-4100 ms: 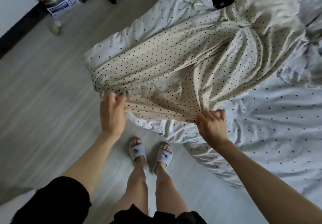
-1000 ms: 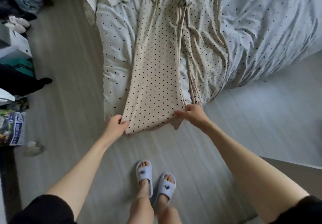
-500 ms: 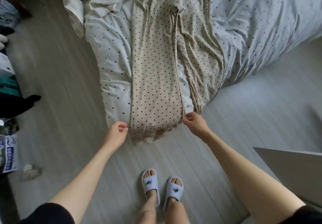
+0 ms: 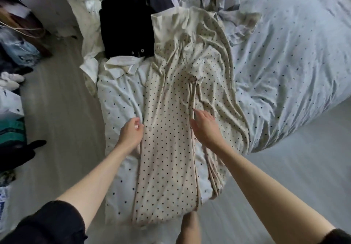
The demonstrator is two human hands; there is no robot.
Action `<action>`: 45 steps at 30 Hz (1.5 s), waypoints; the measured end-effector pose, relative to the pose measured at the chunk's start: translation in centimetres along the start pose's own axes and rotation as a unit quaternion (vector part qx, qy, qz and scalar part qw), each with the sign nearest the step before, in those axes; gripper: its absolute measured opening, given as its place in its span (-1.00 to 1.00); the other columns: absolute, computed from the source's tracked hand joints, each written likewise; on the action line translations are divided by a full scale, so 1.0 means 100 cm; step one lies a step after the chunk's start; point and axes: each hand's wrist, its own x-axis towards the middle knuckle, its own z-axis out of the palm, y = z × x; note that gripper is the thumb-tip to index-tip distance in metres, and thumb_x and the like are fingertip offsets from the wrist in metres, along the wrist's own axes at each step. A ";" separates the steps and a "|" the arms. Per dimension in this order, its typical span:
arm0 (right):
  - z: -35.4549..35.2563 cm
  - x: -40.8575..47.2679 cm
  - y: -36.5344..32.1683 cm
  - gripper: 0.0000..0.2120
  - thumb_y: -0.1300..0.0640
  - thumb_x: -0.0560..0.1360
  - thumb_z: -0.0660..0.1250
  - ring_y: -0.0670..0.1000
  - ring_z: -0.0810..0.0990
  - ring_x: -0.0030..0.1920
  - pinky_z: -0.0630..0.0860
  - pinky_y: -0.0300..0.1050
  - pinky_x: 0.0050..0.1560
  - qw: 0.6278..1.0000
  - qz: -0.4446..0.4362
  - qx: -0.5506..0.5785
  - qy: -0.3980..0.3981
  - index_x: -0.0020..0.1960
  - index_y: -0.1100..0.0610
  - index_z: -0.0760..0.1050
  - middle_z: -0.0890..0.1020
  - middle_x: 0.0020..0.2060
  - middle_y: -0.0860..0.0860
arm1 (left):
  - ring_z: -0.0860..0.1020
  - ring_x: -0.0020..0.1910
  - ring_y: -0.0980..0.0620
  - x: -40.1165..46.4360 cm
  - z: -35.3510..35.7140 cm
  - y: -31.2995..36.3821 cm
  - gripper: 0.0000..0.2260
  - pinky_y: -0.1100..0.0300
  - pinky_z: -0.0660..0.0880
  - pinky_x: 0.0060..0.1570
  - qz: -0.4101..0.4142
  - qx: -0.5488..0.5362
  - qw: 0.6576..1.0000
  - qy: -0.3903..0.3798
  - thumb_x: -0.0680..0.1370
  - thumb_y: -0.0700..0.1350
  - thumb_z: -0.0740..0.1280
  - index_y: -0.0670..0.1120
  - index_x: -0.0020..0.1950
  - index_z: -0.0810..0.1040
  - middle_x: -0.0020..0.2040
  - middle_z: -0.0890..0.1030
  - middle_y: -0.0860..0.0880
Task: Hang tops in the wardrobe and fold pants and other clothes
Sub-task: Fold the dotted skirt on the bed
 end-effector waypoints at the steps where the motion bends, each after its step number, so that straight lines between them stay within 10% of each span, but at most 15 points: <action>1: -0.006 0.015 -0.001 -0.54 0.03 0.63 0.09 0.10 0.19 0.47 0.08 -0.02 0.47 1.000 -0.014 -0.018 0.003 0.49 0.15 0.19 0.29 0.45 0.11 | 0.45 0.26 -0.09 0.014 0.000 0.010 -0.67 0.14 0.36 0.15 -0.003 0.000 1.000 0.006 0.62 -0.12 0.15 -0.16 0.38 0.37 0.33 0.45 -0.13; 16: -0.061 0.319 0.003 -0.43 -0.19 0.59 0.03 0.13 -0.24 0.52 -0.29 0.29 0.41 0.949 -0.178 -0.262 -0.007 0.53 -0.11 -0.07 -0.14 0.54 0.03 | 0.46 0.22 0.00 0.277 0.023 0.149 -0.58 0.24 0.32 0.14 -0.014 -0.092 0.995 0.046 0.61 0.00 0.20 -0.10 0.45 0.30 0.25 0.50 -0.07; 20: -0.056 0.347 0.009 -0.37 -0.24 0.56 0.05 0.13 -0.23 0.52 -0.19 0.34 0.42 0.948 -0.185 -0.260 -0.008 0.53 -0.15 -0.14 -0.17 0.54 0.00 | 0.50 -0.20 0.02 0.309 0.021 0.161 -0.83 0.20 0.40 -0.17 -0.031 -0.146 0.988 0.046 0.53 -0.04 0.35 -0.15 -0.09 0.56 -0.21 0.54 -0.05; 22: -0.054 0.355 0.009 -0.35 -0.27 0.54 0.05 0.11 -0.23 0.52 -0.16 0.37 0.41 0.948 -0.185 -0.257 -0.022 0.52 -0.16 -0.14 -0.18 0.53 -0.03 | 0.29 -0.40 0.08 0.315 0.013 0.159 -0.71 0.27 0.22 -0.41 -0.033 -0.159 0.981 0.108 0.53 -0.08 0.34 -0.06 -0.34 0.33 -0.40 0.32 0.02; 28: -0.046 0.374 -0.010 -0.34 -0.29 0.54 0.00 0.09 -0.17 0.52 0.02 0.33 0.39 0.950 -0.178 -0.242 -0.090 0.52 -0.15 -0.21 -0.20 0.52 -0.06 | 0.41 -0.29 0.18 0.309 -0.035 0.155 -0.89 0.32 0.33 -0.28 0.002 -0.118 0.982 0.150 0.52 -0.10 0.35 0.00 -0.18 0.46 -0.27 0.47 0.08; 36: -0.077 0.333 -0.008 -0.57 0.15 0.59 0.13 0.05 0.15 0.49 0.16 0.12 0.44 0.983 -0.185 -0.001 -0.008 0.45 0.00 0.28 0.20 0.50 0.06 | 0.37 -0.33 0.09 0.286 -0.030 0.205 -0.87 0.22 0.25 -0.43 -0.048 -0.174 0.983 0.047 0.57 -0.06 0.25 -0.07 -0.14 0.44 -0.24 0.46 -0.01; 39: -0.101 0.307 0.009 -0.70 0.16 0.61 0.15 0.00 0.48 0.28 0.40 -0.09 0.29 0.980 -0.064 0.181 0.057 0.31 0.09 0.48 0.51 0.29 0.04 | 0.43 -0.32 0.04 0.272 -0.011 0.239 -0.88 0.21 0.31 -0.41 -0.063 -0.236 0.969 0.026 0.57 -0.08 0.25 -0.11 -0.11 0.45 -0.23 0.48 -0.07; 45: -0.132 0.256 0.057 -0.77 0.09 0.62 0.11 0.01 0.63 -0.09 0.55 -0.03 0.02 0.843 0.197 0.501 0.018 0.01 0.06 0.55 0.63 0.03 0.07 | 0.48 -0.21 0.01 0.260 0.073 0.325 -0.89 0.16 0.38 -0.20 -0.032 -0.233 0.971 -0.052 0.58 -0.11 0.22 -0.10 -0.12 0.42 -0.20 0.50 -0.06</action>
